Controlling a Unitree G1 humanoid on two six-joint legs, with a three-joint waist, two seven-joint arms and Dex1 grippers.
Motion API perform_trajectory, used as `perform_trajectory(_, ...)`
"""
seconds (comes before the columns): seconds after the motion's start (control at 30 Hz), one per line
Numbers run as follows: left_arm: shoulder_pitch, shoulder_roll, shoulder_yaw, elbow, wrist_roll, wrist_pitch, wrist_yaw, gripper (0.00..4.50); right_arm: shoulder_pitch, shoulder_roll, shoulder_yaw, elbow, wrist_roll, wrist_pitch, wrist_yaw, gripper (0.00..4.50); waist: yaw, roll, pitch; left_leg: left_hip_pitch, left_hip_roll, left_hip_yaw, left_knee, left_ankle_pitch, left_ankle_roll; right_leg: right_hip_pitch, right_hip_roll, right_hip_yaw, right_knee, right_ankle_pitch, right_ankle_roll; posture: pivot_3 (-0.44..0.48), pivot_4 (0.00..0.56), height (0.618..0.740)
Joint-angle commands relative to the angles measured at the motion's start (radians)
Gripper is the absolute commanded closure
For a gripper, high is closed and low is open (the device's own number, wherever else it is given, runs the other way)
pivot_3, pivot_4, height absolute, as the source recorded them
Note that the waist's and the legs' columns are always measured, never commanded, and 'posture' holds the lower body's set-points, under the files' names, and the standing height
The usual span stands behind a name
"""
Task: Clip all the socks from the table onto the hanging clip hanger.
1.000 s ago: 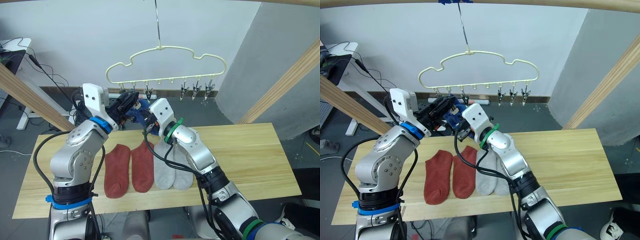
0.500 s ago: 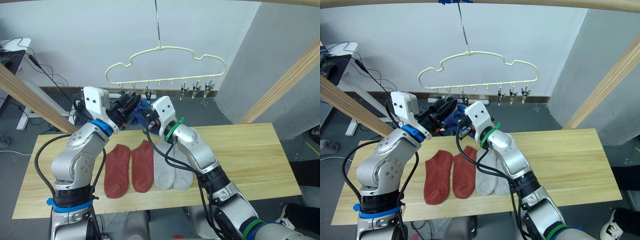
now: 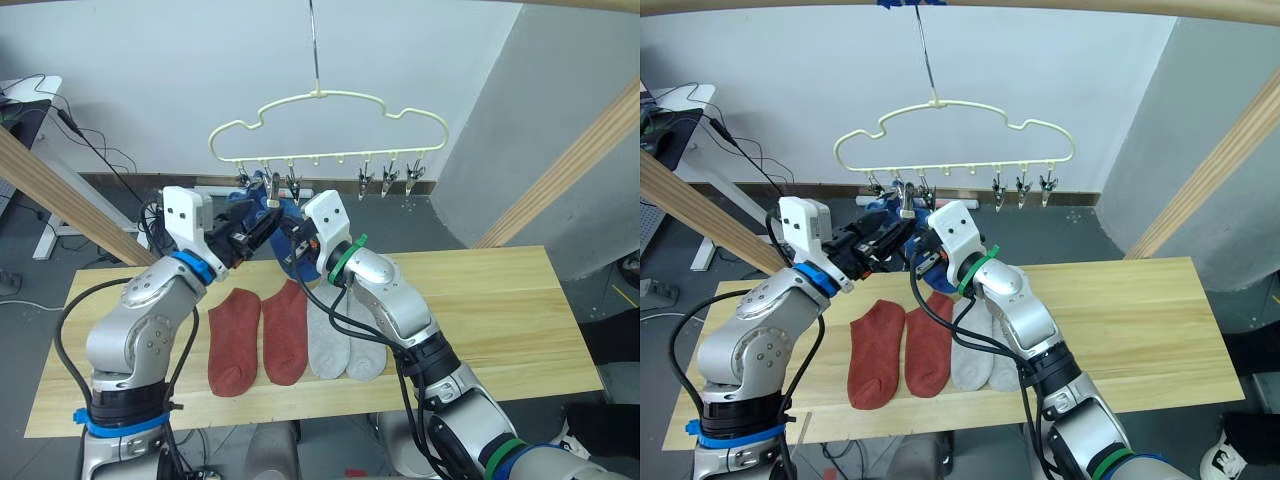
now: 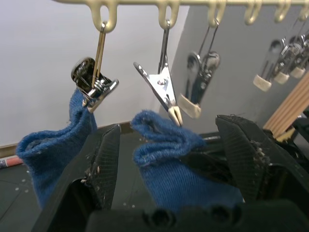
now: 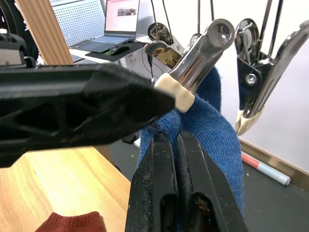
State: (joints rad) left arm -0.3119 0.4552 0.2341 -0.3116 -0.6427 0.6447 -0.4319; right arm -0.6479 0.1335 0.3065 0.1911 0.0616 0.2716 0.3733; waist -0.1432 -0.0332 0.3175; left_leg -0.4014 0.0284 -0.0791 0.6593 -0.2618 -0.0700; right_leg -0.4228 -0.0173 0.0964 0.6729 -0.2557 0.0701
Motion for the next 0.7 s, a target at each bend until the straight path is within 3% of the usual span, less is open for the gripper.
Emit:
perform_trajectory(0.03, 0.017, 0.016, 0.007, -0.058, 0.002, -0.027, -0.02, 1.01, -0.015, 0.022, 0.023, -0.059, 0.0, -0.013, 0.016, 4.5, 0.0, 0.0, 0.0, 0.0, 0.0, 0.0, 0.0, 0.0, 0.0, 0.0, 0.0, 0.0, 0.0, 0.0, 0.0, -0.16, 0.285, 0.74)
perform_trajectory(0.7, 0.018, 0.0, -0.03, -0.084, 0.024, -0.044, -0.015, 1.01, 0.075, -0.286, 0.152, -0.311, -0.146, 0.06, 0.188, 4.5, 0.001, 0.0, 0.0, 0.0, 0.0, 0.0, 0.0, 0.0, 0.0, 0.0, 0.0, 0.0, -0.001, 0.0, 0.0, -0.178, 0.288, 0.74)
